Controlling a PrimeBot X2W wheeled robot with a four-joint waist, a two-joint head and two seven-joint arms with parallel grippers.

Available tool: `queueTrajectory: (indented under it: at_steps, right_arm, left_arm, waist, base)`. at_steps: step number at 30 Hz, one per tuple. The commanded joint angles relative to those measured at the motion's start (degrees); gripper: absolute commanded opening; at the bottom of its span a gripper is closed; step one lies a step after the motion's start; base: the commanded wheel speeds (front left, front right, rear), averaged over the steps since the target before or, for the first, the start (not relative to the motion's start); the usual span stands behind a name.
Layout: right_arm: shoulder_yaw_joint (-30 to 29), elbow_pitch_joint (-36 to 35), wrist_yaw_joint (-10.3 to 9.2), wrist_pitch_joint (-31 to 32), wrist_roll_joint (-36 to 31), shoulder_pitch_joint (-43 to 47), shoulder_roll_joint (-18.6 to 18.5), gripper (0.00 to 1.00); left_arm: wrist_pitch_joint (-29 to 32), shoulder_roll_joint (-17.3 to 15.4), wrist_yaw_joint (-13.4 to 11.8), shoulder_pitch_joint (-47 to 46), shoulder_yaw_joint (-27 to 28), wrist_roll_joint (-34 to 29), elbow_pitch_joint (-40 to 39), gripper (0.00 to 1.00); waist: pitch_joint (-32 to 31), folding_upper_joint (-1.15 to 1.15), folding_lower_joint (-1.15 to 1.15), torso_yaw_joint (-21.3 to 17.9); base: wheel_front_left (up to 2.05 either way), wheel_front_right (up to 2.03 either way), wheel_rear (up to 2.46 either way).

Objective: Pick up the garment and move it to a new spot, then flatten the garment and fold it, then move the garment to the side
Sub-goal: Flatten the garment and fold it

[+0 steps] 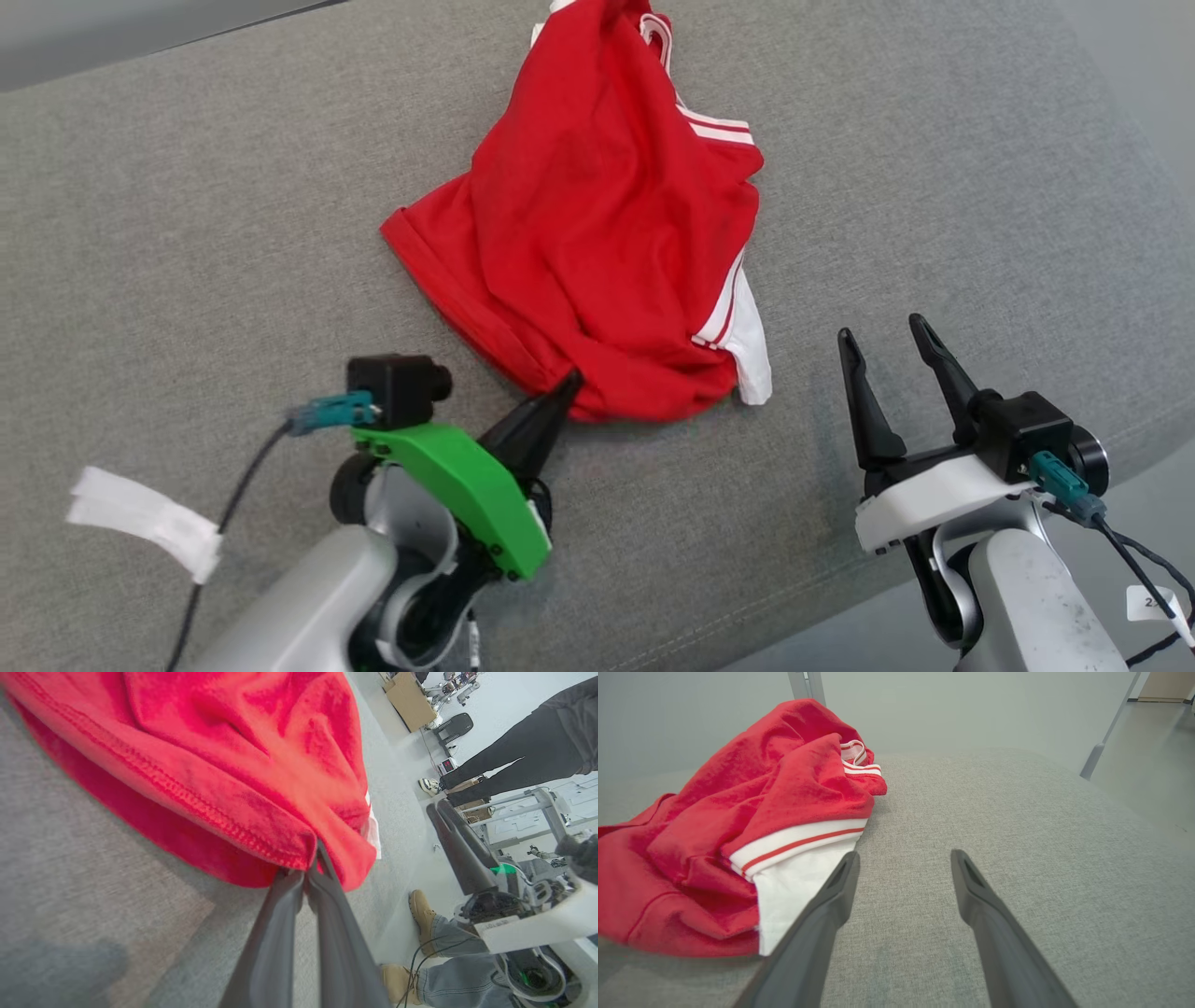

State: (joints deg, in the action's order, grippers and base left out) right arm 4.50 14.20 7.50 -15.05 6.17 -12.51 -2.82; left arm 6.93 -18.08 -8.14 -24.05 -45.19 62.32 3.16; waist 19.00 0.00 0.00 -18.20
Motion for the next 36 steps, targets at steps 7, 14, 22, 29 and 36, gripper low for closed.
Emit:
queueTrajectory:
  at_steps: [7,14,22,29,36]
  right_arm:
    - [-0.4,0.0,-0.02,-0.2,-1.1,1.0,-0.1,1.0]
    - [0.7,0.3,-0.02,-0.2,-0.2,-0.1,-0.2,1.0]
    - [1.9,0.4,-0.02,-0.2,2.7,0.1,-0.1,1.0]
    - [2.5,0.5,-0.02,-0.2,3.3,-0.9,-0.2,1.0]
    - [1.0,0.6,-0.02,-0.2,1.5,0.0,-0.1,1.0]
  left_arm:
    - [3.3,-10.2,-0.2,-0.3,9.0,6.2,-24.3,0.0]
    - [14.5,-17.4,-6.4,-9.1,14.9,11.1,-36.5,0.0]
    - [26.9,-26.5,-13.5,-14.0,16.4,13.0,-29.5,0.0]
    - [23.2,-26.2,-12.3,-7.4,17.5,14.4,-13.0,0.0]
    - [13.6,-20.3,-8.9,-3.1,19.7,15.1,-3.5,0.67]
  waist:
    - [-1.1,0.0,0.0,3.2]
    - [-2.1,0.0,0.0,4.4]
    - [-1.8,0.0,0.0,2.4]
    - [0.1,0.0,0.0,0.4]
    - [0.1,0.0,0.0,0.7]
  base:
    - [0.0,0.0,0.0]
    - [0.0,0.0,0.0]
    - [0.0,0.0,0.0]
    - [0.0,0.0,0.0]
    - [0.0,0.0,0.0]
